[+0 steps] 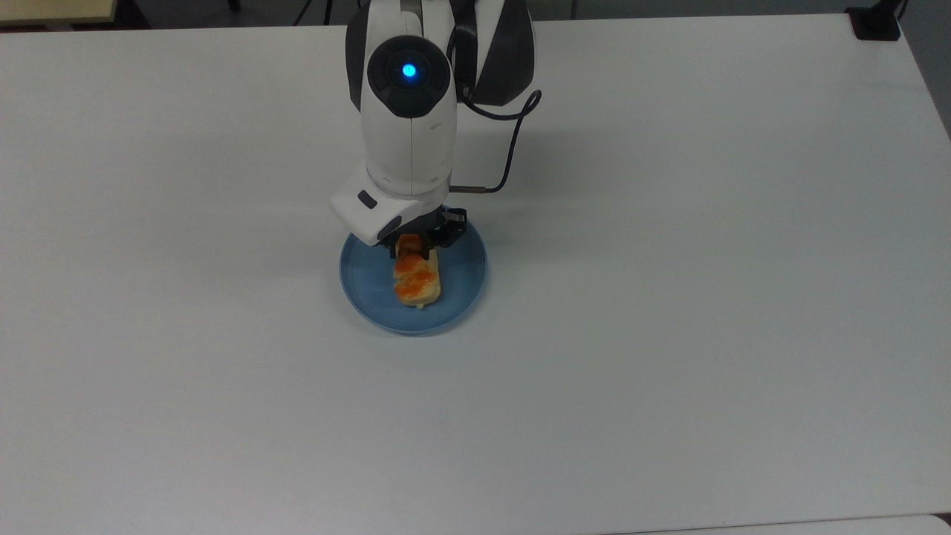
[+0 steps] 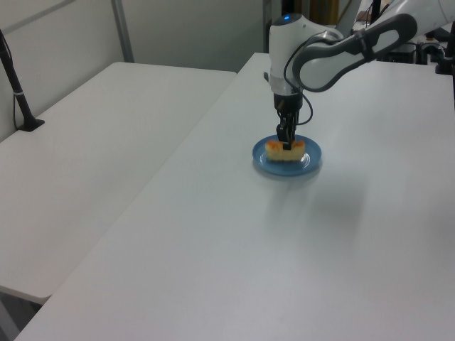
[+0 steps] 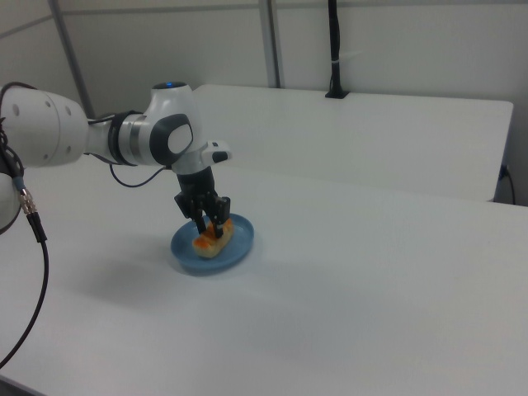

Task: Put the bread onto the plate
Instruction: 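Open the gripper to release the bread and raise it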

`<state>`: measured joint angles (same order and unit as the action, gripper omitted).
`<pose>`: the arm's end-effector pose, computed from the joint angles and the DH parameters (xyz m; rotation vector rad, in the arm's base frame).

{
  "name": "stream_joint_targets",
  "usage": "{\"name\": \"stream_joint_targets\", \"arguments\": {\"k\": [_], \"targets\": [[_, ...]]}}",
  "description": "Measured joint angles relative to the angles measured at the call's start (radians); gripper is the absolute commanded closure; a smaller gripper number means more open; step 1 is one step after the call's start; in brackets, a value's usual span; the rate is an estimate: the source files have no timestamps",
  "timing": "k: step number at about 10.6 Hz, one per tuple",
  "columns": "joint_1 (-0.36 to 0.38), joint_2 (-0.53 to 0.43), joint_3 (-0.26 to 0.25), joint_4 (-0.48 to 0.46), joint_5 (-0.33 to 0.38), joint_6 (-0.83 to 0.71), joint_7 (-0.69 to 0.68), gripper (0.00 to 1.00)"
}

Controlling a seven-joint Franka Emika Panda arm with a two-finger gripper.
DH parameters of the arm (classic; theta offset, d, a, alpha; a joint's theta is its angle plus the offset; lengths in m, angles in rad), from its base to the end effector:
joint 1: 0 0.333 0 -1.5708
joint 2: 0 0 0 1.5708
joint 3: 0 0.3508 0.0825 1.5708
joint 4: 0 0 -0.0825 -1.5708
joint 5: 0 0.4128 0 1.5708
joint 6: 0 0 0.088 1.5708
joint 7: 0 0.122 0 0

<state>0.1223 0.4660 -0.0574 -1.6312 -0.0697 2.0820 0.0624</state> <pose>0.7144 0.0468 0.3506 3.0537 0.0656 -0.0140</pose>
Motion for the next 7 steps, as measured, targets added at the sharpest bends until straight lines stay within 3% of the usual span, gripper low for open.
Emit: {"name": "stream_joint_targets", "arguments": {"k": [4, 7], "targets": [[0.000, 0.015, 0.000, 0.013, -0.025, 0.013, 0.001, 0.00], [0.000, -0.069, -0.002, 0.042, -0.025, -0.097, 0.006, 0.00]]}}
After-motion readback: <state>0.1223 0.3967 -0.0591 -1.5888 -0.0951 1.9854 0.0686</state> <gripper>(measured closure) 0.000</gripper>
